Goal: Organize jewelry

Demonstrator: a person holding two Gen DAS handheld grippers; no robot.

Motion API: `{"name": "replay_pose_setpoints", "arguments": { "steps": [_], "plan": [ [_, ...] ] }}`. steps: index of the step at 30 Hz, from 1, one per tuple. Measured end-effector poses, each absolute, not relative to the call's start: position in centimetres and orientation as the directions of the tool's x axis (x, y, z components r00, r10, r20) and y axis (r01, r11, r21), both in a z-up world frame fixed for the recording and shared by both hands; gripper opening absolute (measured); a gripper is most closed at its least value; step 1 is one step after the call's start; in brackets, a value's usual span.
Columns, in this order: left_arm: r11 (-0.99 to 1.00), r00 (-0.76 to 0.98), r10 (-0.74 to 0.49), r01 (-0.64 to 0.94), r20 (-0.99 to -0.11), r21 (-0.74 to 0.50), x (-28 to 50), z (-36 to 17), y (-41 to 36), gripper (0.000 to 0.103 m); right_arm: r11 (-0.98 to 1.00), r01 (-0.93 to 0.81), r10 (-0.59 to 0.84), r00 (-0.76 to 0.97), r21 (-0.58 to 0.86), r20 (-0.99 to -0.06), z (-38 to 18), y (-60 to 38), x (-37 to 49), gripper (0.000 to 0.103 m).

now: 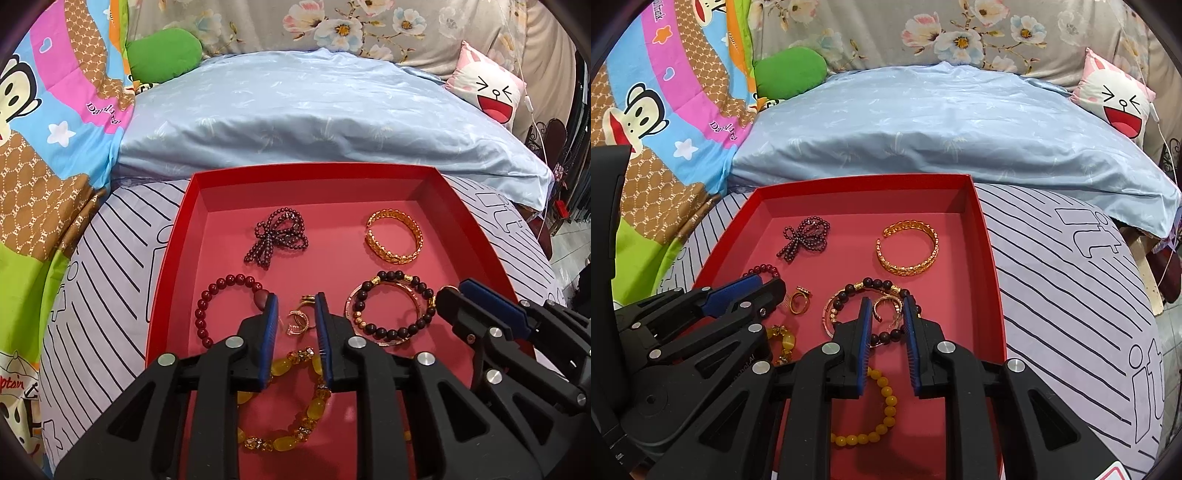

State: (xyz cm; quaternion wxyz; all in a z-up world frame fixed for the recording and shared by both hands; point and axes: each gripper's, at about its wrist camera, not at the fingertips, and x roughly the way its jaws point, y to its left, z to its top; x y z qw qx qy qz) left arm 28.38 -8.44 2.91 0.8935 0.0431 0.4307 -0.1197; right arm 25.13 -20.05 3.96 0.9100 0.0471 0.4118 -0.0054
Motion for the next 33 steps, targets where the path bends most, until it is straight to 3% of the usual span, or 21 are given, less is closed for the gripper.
{"name": "replay_pose_setpoints", "arguments": {
  "steps": [3,33],
  "plan": [
    [0.970,0.614,-0.163,0.241,-0.772,-0.013,28.2,3.0,-8.3,0.033,0.996,0.050,0.024,0.665,0.076,-0.746,4.1,-20.0,25.0,0.017],
    [0.974,0.664,-0.152,0.225,-0.732,0.002,19.0,7.8,-7.2,0.040,0.994,0.071,0.005,0.725,0.082,-0.688,8.4,-19.7,15.3,0.024]
  ]
}}
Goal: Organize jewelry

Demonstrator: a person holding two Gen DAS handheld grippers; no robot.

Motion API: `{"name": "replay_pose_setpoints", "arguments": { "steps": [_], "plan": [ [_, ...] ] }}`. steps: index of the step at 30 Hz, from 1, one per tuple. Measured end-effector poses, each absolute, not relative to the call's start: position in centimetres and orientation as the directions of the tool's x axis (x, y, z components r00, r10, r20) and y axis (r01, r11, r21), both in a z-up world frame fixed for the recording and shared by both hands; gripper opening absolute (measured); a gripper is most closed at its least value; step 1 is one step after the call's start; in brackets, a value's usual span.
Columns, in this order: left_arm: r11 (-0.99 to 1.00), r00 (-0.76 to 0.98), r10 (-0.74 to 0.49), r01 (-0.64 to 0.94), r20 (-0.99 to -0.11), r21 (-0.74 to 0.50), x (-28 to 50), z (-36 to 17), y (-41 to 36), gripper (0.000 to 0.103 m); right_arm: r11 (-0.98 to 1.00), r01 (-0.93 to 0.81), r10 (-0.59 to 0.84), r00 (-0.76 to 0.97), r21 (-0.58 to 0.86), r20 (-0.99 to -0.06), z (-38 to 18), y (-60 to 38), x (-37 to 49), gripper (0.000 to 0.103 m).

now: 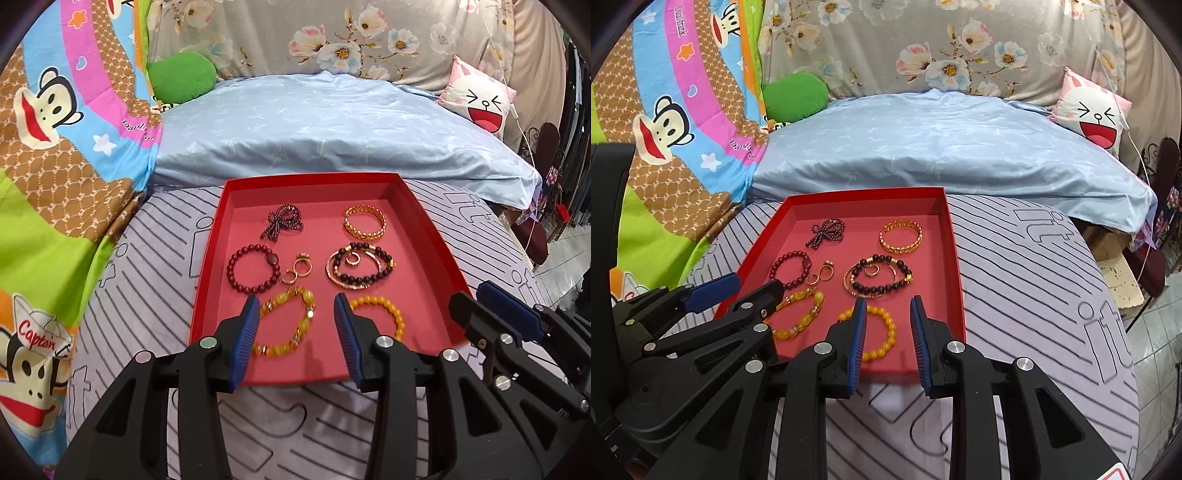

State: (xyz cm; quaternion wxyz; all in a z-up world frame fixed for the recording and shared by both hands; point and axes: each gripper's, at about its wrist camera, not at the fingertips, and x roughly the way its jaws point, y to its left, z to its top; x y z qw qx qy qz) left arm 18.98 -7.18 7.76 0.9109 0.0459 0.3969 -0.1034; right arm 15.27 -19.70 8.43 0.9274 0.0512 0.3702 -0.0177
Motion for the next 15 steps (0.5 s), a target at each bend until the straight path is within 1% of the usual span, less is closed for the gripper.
{"name": "replay_pose_setpoints", "arguments": {
  "steps": [13,15],
  "plan": [
    [0.979,0.652,-0.153,0.204,-0.742,-0.022,14.7,7.8,-5.9,0.040,0.996,0.055,0.009,0.720,0.069,-0.693,8.0,-18.3,11.1,0.024],
    [0.979,0.650,-0.153,0.200,-0.744,-0.027,14.2,7.7,-5.7,0.043,0.996,0.056,0.005,0.719,0.065,-0.695,7.8,-18.1,10.6,0.025]
  ]
}}
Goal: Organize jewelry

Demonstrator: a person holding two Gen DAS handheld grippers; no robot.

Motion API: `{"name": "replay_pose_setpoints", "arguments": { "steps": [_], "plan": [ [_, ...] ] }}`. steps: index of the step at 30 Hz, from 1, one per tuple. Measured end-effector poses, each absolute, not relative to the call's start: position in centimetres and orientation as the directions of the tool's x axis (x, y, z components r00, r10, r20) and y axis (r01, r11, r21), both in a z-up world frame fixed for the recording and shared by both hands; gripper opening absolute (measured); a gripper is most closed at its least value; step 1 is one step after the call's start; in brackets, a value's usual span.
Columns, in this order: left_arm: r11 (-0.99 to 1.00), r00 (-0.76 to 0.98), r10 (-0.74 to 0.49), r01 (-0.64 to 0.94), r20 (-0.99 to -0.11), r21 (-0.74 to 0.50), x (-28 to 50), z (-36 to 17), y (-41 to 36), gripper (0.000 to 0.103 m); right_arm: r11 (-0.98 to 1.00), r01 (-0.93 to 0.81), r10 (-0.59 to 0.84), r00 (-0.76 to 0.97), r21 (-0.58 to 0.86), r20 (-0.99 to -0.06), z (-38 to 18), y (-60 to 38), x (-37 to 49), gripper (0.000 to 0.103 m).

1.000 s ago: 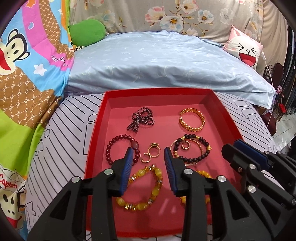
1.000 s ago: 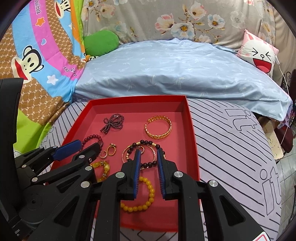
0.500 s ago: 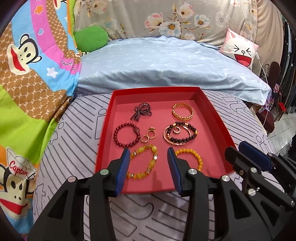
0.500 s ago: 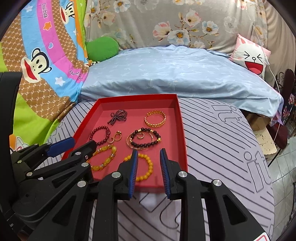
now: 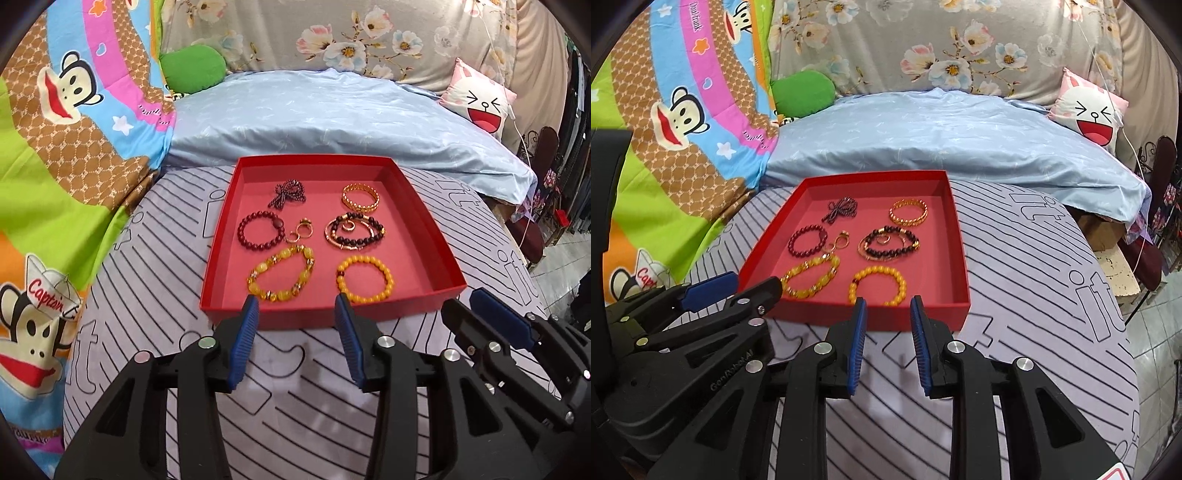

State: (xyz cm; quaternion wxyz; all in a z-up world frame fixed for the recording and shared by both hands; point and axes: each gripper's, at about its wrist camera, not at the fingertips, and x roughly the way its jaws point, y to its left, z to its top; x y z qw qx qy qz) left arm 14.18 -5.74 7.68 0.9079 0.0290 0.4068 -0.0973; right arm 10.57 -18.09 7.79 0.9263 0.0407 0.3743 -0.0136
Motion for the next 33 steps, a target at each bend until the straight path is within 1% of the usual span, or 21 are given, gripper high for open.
{"name": "replay_pose_setpoints", "arguments": {
  "steps": [4,8,10,12,15,20,22,25,27,30,33],
  "plan": [
    [0.981,0.644,-0.149,0.194,-0.750,-0.028,13.5,7.4,-5.5,0.043,0.996,0.058,0.001,0.713,0.061,-0.702,7.5,-17.8,9.9,0.025],
    [0.982,0.640,-0.140,0.187,-0.756,-0.025,12.8,7.0,-5.4,0.047,0.997,0.066,-0.017,0.708,0.042,-0.706,7.2,-17.7,9.4,0.026],
    [0.983,0.638,-0.136,0.180,-0.758,-0.025,12.6,6.9,-5.4,0.050,0.997,0.074,-0.026,0.705,0.037,-0.709,7.0,-17.9,9.1,0.029],
    [0.985,0.635,-0.128,0.171,-0.762,-0.023,12.4,6.7,-5.2,0.054,0.996,0.085,-0.038,0.704,0.031,-0.709,6.9,-18.2,8.8,0.034],
    [0.986,0.632,-0.124,0.165,-0.765,-0.023,12.2,6.5,-5.0,0.057,0.995,0.092,-0.042,0.701,0.033,-0.712,6.7,-18.5,8.5,0.038],
    [0.988,0.632,-0.105,0.153,-0.768,-0.010,11.8,6.1,-4.9,0.065,0.996,0.091,-0.054,0.698,0.014,-0.714,6.3,-18.6,8.0,0.041],
    [0.990,0.632,-0.095,0.140,-0.769,-0.007,11.7,5.9,-4.7,0.068,0.995,0.097,-0.061,0.697,0.010,-0.715,6.2,-18.7,7.9,0.045],
    [0.992,0.634,-0.085,0.124,-0.769,-0.008,11.6,5.7,-4.2,0.075,0.993,0.115,-0.073,0.698,0.011,-0.713,6.0,-19.1,7.7,0.060],
    [0.993,0.636,-0.082,0.115,-0.767,-0.011,11.5,5.6,-3.8,0.081,0.991,0.133,-0.081,0.701,0.019,-0.708,5.9,-19.5,7.5,0.067],
    [0.994,0.641,-0.074,0.107,-0.764,-0.006,11.4,5.6,-3.6,0.086,0.989,0.142,-0.079,0.702,0.031,-0.708,5.8,-19.8,7.4,0.073],
    [0.995,0.640,-0.066,0.104,-0.765,0.001,11.3,5.5,-3.5,0.088,0.989,0.148,-0.094,0.704,0.016,-0.704,5.8,-19.6,7.3,0.075]
  ]
}}
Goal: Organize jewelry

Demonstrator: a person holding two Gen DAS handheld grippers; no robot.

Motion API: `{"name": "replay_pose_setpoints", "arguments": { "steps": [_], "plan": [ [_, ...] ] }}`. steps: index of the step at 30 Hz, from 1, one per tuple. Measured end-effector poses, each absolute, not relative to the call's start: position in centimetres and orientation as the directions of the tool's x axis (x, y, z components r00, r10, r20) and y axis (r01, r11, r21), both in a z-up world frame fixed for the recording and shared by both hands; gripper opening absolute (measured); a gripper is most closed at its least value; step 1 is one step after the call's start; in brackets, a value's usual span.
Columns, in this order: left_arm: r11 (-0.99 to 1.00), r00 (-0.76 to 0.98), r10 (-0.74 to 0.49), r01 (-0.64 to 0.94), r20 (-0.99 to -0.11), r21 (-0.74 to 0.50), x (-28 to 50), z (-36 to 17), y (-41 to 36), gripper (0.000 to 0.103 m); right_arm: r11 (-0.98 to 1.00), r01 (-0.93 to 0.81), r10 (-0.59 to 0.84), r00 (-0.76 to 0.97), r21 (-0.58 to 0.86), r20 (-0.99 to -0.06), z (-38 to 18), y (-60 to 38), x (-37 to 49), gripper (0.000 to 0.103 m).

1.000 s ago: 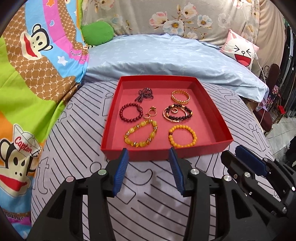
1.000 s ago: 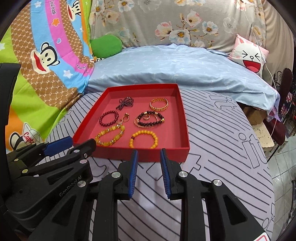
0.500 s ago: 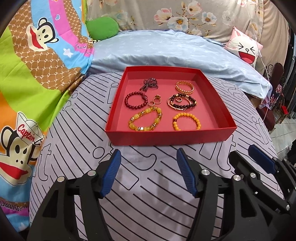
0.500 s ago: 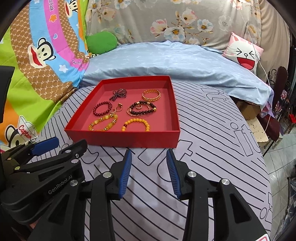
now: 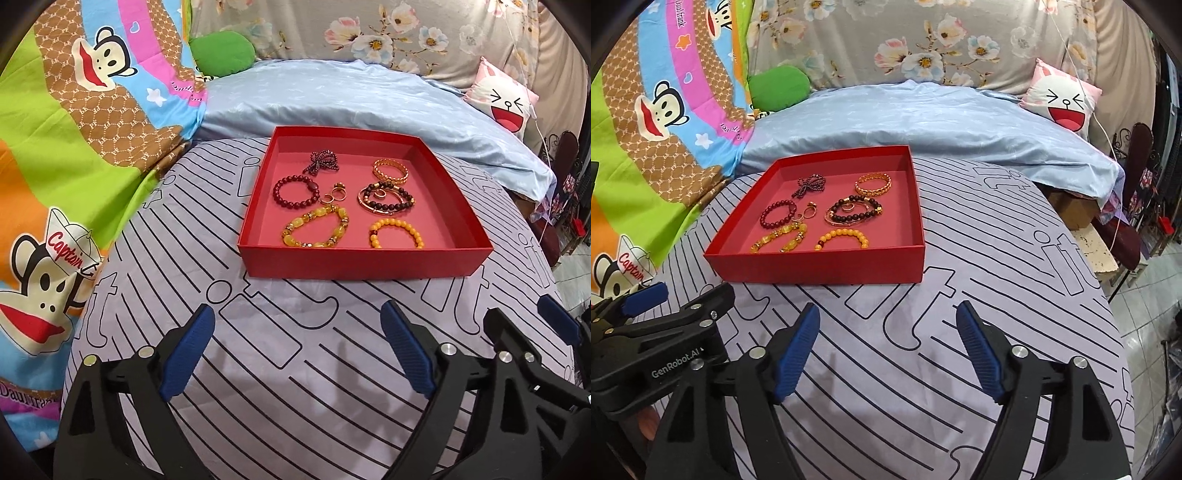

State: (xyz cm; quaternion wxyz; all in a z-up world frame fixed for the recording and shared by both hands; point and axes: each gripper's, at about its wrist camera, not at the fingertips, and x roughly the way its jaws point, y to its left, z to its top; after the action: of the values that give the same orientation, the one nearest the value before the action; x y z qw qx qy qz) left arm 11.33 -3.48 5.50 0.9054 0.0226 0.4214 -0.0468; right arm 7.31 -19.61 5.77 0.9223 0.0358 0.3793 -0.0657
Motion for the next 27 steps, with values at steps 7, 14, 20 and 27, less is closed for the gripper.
{"name": "replay_pose_setpoints", "arguments": {
  "steps": [7,14,20,27],
  "plan": [
    [0.996,0.639,-0.056,0.085,-0.767,-0.002,11.4,5.4,-2.8,0.091,0.989,0.139,-0.054,0.680,0.056,-0.731,5.1,-20.1,7.5,0.084],
    [0.997,0.640,-0.052,0.080,-0.767,-0.001,11.3,5.2,-2.8,0.092,0.987,0.149,-0.055,0.683,0.065,-0.729,4.7,-20.1,7.2,0.087],
    [0.998,0.640,-0.050,0.070,-0.767,-0.006,11.4,5.1,-2.6,0.092,0.985,0.159,-0.066,0.692,0.063,-0.719,4.8,-20.2,7.1,0.096],
    [0.998,0.641,-0.042,0.057,-0.766,-0.008,11.5,5.0,-2.4,0.094,0.984,0.170,-0.088,0.700,0.046,-0.709,4.9,-20.3,7.2,0.096]
  ]
}}
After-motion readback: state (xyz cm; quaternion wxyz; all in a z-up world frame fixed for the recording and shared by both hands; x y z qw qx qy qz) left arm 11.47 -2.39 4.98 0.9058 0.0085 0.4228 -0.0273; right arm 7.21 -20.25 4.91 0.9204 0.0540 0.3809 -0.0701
